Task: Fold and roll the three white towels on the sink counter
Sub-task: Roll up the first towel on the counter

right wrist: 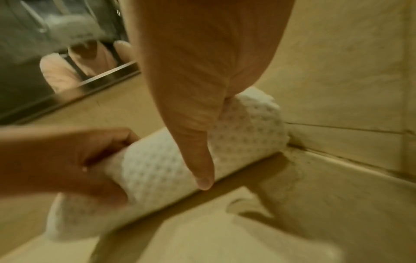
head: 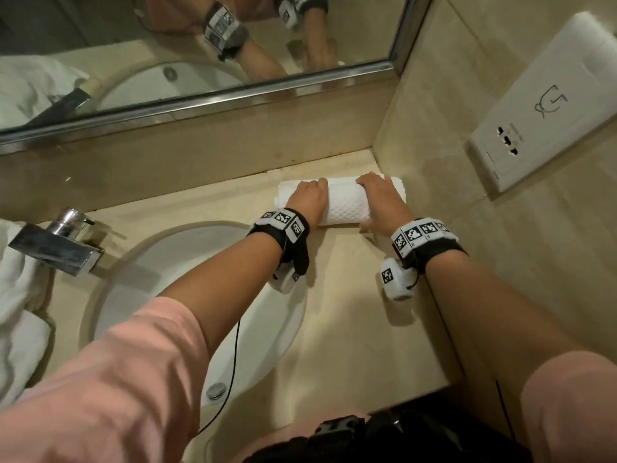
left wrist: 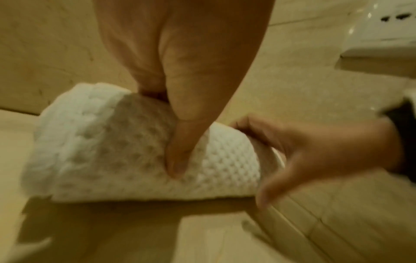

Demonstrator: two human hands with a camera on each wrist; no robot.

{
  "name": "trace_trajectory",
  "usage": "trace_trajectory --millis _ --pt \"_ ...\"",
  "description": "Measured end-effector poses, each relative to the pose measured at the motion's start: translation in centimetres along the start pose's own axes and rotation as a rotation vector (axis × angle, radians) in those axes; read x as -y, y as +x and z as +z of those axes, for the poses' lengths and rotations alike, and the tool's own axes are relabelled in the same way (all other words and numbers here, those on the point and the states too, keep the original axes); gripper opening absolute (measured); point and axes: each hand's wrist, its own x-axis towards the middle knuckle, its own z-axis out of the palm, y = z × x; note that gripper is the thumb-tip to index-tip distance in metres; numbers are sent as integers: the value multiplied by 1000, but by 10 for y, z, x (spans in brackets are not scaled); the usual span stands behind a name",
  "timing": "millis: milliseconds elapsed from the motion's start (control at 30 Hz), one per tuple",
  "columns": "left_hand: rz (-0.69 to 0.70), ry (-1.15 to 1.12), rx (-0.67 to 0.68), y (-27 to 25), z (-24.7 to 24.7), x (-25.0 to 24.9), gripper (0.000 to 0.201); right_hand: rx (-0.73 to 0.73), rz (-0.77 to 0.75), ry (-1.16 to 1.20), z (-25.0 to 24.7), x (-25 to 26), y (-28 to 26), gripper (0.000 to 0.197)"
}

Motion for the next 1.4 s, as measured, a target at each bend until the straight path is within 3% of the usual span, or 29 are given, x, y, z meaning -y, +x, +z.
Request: trace_trajectory --millis 100,200,367,533,667,800,867,967,1033,1100,1167,1200,1300,1400 --pt "-7 -91 30 10 -11 7 44 -43 -19 -107 9 -1 -7 105" --pt "-3 -109 36 14 -7 11 46 -57 47 -131 3 7 6 90" --pt "-17 64 -177 2 40 9 70 107 76 -214 -14 12 37 71" --pt "-44 -54 -369 -4 51 14 71 190 110 -181 -24 12 48 70" --pt "-64 -201 -272 8 31 26 64 181 139 -106 -17 10 43 79" --pt "-145 -342 -114 24 15 44 83 -125 231 100 -3 18 18 78" --pt "-196 -387 -84 27 15 48 86 -251 318 177 1 23 8 64" --pt "-246 -493 -52 25 15 46 79 -404 568 413 6 27 7 39" --pt "-297 -666 -13 22 15 47 71 -500 775 680 -3 32 11 45" --pt "-391 -843 -20 21 19 50 67 -504 994 921 -10 34 18 63" --pt "-474 -909 -46 20 20 47 69 -414 1159 1076 -14 33 18 90" --pt "-522 -937 -73 19 18 44 72 -344 1176 1152 -14 32 17 88" --pt "-769 -1077 -85 18 10 38 92 -196 1062 1369 -18 33 10 50" --pt "-989 -1420 8 27 27 44 130 -167 1035 1458 -33 40 4 43"
